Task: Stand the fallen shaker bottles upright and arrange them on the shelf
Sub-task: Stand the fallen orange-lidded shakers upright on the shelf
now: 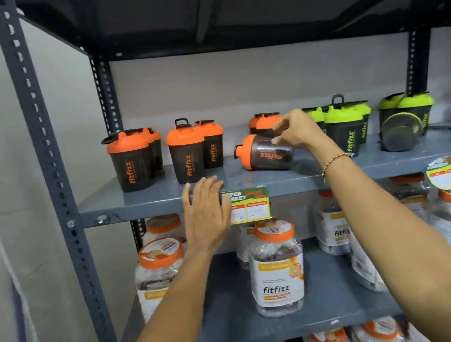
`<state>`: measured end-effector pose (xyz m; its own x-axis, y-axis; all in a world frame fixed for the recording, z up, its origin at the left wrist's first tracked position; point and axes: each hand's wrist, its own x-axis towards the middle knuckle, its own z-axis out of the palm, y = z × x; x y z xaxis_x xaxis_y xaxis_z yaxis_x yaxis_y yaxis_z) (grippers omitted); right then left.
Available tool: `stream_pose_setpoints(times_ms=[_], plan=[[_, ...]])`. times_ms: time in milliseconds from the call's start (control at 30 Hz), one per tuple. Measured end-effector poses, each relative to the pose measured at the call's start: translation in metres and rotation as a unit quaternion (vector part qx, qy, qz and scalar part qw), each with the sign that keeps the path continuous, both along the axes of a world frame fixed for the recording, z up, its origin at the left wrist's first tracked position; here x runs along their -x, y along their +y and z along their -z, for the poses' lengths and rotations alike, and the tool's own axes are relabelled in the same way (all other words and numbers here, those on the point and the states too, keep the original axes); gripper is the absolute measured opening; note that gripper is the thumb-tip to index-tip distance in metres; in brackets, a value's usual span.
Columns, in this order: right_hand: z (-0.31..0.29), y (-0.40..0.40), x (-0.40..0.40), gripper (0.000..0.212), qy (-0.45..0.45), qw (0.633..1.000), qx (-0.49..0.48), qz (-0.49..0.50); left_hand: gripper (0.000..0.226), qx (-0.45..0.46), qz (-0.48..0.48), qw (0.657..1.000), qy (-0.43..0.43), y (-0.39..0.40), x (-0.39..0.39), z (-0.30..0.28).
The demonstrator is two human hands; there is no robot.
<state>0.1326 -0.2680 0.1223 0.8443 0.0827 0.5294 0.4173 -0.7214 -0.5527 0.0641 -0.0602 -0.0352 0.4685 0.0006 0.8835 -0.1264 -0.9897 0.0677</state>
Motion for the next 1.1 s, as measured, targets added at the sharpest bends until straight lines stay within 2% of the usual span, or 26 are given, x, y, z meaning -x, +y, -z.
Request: stream_pose_setpoints(times_ms=[100,233,300,400,500,567,667,733,800,867,900,967,1100], plan=[[-0.006,-0.024,-0.008,0.058,0.052,0.994,0.094,0.009,0.043,-0.022,0.012,1.0,0.012,-0.029,-0.011,-0.002],[-0.01,-0.028,-0.019,0.073,0.128,0.967,0.221,-0.017,0.039,-0.034,-0.04,0.999,-0.004,-0.036,-0.021,0.001],[-0.01,-0.024,-0.025,0.077,0.154,0.956,0.248,-0.032,0.037,-0.055,-0.062,0.996,-0.019,-0.034,-0.024,0.004],[-0.008,-0.02,-0.035,0.073,0.16,0.944,0.286,-0.046,0.036,-0.062,-0.084,0.994,-0.03,-0.035,-0.027,0.006],[-0.005,-0.019,-0.041,0.075,0.16,0.944,0.285,-0.052,0.035,-0.069,-0.094,0.992,-0.049,-0.036,-0.028,0.008],[-0.006,-0.02,-0.045,0.07,0.198,0.951,0.221,-0.085,0.036,-0.07,-0.098,0.991,-0.056,-0.037,-0.029,0.008],[-0.006,-0.028,-0.048,0.054,0.308,0.942,0.027,-0.134,0.038,-0.062,-0.104,0.992,-0.047,-0.038,-0.029,0.009],[0.002,-0.037,-0.049,0.058,0.361,0.904,-0.132,-0.186,0.038,-0.061,-0.109,0.991,-0.039,-0.038,-0.029,0.008],[0.018,-0.043,-0.053,0.062,0.381,0.841,-0.284,-0.26,0.039,-0.059,-0.115,0.991,-0.032,-0.038,-0.029,0.009],[0.033,-0.041,-0.054,0.066,0.374,0.784,-0.381,-0.316,0.04,-0.057,-0.119,0.991,-0.029,-0.039,-0.029,0.01],[0.038,-0.038,-0.055,0.066,0.366,0.772,-0.401,-0.329,0.04,-0.057,-0.119,0.991,-0.028,-0.039,-0.029,0.01],[0.041,-0.028,-0.056,0.062,0.343,0.796,-0.382,-0.321,0.041,-0.058,-0.117,0.991,-0.03,-0.039,-0.029,0.01],[0.042,-0.007,-0.058,0.056,0.254,0.891,-0.287,-0.242,0.041,-0.059,-0.115,0.991,-0.032,-0.038,-0.028,0.009]])
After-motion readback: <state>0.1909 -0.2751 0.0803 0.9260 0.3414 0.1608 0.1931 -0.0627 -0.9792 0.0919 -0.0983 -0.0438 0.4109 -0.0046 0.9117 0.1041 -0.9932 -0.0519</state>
